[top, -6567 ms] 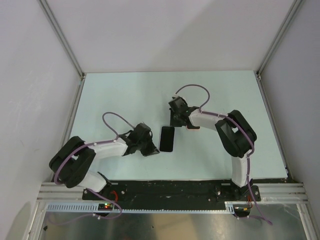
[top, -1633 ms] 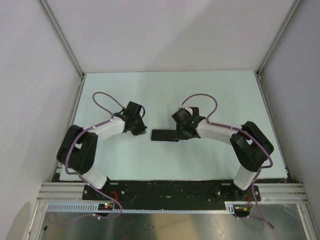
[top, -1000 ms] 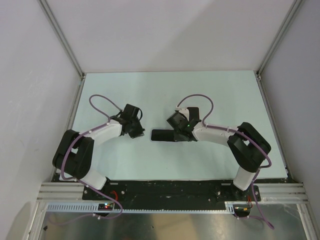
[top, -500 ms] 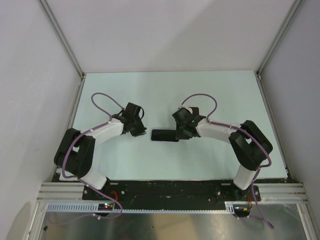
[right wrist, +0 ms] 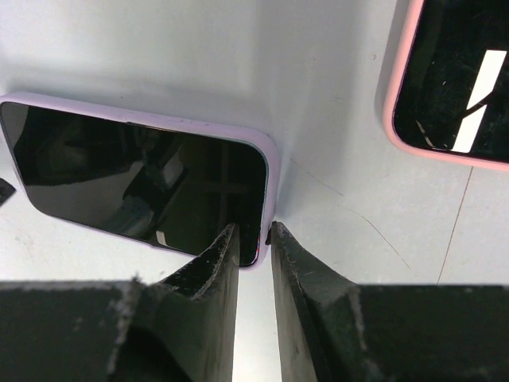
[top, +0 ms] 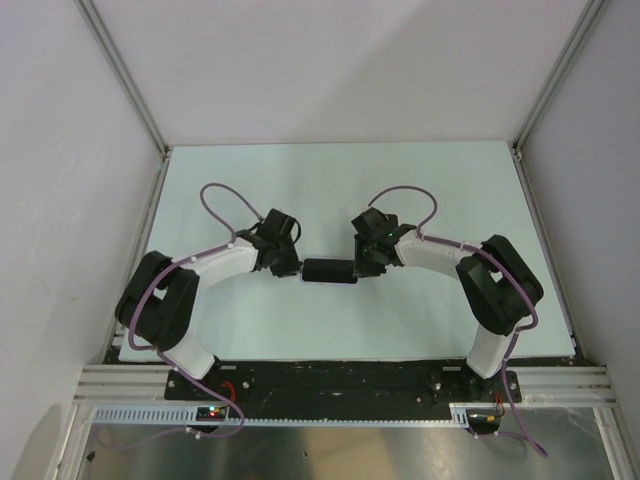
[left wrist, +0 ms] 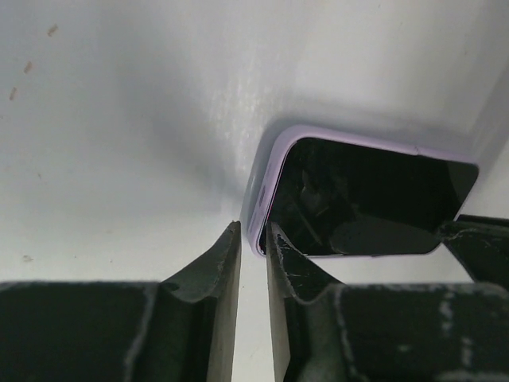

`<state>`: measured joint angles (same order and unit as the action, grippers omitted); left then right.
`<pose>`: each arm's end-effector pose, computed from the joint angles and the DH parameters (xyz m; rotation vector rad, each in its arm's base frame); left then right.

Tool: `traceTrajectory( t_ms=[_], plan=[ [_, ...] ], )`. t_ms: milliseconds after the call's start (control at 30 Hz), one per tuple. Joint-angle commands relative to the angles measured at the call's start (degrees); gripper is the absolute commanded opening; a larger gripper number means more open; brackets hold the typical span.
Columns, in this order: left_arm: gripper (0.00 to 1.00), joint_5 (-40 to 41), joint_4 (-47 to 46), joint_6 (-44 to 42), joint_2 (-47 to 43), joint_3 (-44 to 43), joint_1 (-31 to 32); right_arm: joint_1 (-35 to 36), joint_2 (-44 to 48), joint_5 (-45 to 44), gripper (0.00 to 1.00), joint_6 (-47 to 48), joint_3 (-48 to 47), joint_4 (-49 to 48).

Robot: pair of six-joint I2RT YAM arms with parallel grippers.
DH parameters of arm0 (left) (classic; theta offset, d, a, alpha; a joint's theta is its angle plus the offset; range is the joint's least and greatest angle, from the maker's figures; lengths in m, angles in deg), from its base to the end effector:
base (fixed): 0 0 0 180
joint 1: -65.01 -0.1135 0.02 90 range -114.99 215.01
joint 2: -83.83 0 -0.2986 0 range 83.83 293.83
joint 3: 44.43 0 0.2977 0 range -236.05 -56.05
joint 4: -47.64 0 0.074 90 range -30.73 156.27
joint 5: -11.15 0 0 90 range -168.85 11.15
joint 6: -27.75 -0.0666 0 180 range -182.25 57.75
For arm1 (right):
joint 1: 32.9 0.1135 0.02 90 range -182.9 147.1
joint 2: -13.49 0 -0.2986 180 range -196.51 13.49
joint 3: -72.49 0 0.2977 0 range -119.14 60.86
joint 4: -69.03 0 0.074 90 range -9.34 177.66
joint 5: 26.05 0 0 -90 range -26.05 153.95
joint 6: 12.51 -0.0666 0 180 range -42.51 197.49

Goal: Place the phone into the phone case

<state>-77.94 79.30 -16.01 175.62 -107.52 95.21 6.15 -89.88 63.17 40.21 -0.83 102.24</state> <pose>0.3117 -0.1802 0.1468 -0.3815 2.6669 -0.4242 0.3190 0.2576 0.1294 -0.0379 2.7401 0.3878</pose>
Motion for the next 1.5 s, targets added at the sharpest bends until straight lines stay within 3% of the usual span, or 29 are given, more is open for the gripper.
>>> traceTrajectory(
  t_ms=[0,800,1467],
  plan=[
    [0.24,1.6,-0.2,-0.5,-1.5,1.2,1.5,-0.2,-8.3,-4.2,0.26,2.6,4.3,2.0],
    [0.2,8.6,7.3,1.0,4.4,1.8,5.4,-0.8,-4.0,-3.3,0.29,3.4,2.8,1.1],
    [0.22,10.6,12.4,-1.2,9.1,-1.6,7.5,1.3,-8.9,-5.7,0.32,1.2,2.3,-1.2]
  ],
)
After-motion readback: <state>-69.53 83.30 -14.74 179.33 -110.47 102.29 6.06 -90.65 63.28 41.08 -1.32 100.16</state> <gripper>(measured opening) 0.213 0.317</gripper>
